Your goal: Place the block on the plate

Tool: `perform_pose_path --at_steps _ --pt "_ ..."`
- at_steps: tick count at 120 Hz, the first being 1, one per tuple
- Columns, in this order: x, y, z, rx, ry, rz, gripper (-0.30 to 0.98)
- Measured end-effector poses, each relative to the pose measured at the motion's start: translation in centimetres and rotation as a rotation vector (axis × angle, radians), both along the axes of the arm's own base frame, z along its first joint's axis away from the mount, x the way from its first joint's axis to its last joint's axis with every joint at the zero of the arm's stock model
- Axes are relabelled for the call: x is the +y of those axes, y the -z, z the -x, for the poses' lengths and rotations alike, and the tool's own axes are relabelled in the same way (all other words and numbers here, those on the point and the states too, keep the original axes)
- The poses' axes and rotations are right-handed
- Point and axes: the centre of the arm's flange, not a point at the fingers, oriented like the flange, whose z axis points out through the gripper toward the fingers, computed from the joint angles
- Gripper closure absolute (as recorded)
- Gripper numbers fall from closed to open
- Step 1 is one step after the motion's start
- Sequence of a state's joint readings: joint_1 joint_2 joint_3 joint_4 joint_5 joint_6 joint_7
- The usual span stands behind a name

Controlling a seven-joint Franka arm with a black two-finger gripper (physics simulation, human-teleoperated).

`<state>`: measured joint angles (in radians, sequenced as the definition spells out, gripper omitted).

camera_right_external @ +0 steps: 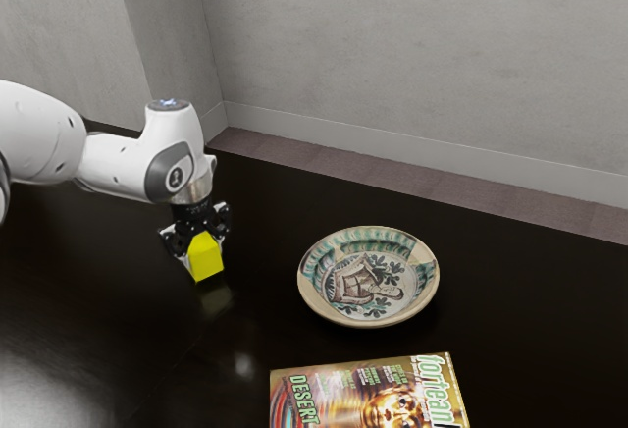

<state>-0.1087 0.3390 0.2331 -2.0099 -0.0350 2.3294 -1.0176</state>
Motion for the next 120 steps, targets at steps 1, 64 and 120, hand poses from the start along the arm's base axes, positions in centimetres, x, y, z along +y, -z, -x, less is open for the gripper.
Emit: perform_pose_path --at_steps 1,64,120 --pt "-0.1 -0.2 0.0 -0.002 0.001 0.001 0.26" --pt "-21.9 -12.6 0.5 -0.202 0.346 0.060 0.30" --pt "-32.4 -3.6 -3.4 -0.180 0.481 0.016 0.25"
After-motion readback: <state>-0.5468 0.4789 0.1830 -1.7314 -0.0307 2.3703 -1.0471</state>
